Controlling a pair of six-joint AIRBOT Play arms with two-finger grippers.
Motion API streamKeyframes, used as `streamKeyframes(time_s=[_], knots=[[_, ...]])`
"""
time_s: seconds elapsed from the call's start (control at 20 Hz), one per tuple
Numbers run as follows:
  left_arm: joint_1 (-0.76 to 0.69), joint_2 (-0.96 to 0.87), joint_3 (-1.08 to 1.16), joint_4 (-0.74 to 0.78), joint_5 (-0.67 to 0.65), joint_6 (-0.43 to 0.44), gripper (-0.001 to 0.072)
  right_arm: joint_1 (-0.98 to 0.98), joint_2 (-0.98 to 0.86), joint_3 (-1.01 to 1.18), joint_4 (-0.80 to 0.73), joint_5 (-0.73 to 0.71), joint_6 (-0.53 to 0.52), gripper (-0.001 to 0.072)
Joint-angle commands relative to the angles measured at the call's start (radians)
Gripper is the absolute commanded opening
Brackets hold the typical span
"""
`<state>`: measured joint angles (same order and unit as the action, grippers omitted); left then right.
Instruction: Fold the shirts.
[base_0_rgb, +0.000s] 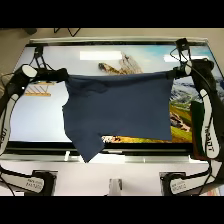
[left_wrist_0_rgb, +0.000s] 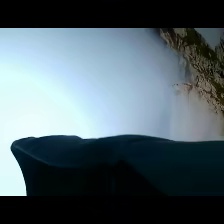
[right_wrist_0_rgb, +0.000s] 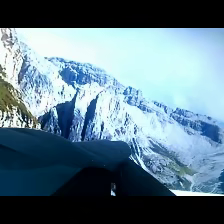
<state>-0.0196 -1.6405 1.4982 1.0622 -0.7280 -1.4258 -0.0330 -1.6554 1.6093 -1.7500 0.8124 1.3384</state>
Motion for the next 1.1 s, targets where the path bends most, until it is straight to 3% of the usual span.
streamKeyframes(time_s=[0.0,0.1,0.2,0.4,0.55,0.8,0.85,0.9,0.95,1.0,1.05], knots=[[-0.039,-0.085,0.0,0.0,0.03,0.0,0.0031,-0.032,-0.064,0.0,0.126,0.027,-0.09,0.003],[-0.034,-0.087,0.003,0.001,-0.055,0.013,0.0031,-0.029,-0.069,0.0,0.176,0.087,-0.201,0.0031],[-0.015,-0.056,0.031,0.012,-0.199,0.072,0.0031,-0.033,-0.033,0.0,0.173,0.209,-0.222,0.0031],[0.0,-0.022,0.043,0.093,-0.514,0.068,0.0031,-0.039,0.01,-0.014,0.143,0.533,-0.295,0.003],[0.0,-0.048,0.014,0.163,-0.584,0.023,0.0031,-0.039,-0.02,-0.075,0.155,0.573,-0.292,0.003],[0.026,-0.062,0.003,0.168,-0.581,-0.017,0.0033,-0.039,-0.088,-0.097,0.164,0.547,-0.265,0.0031],[0.026,-0.064,0.003,0.167,-0.583,-0.028,0.0093,-0.039,-0.094,-0.097,0.169,0.528,-0.256,0.0031],[0.026,-0.063,0.006,0.155,-0.595,-0.03,0.0375,-0.039,-0.093,-0.094,0.17,0.515,-0.256,0.0109],[0.026,-0.061,0.016,0.153,-0.623,-0.047,0.0635,-0.039,-0.086,-0.084,0.169,0.526,-0.258,0.0293],[0.034,-0.059,0.035,0.154,-0.67,-0.049,0.0669,-0.039,-0.072,-0.066,0.157,0.564,-0.288,0.0495],[0.048,-0.051,0.056,0.154,-0.723,-0.049,0.0669,-0.042,-0.048,-0.048,0.132,0.615,-0.331,0.0555]])
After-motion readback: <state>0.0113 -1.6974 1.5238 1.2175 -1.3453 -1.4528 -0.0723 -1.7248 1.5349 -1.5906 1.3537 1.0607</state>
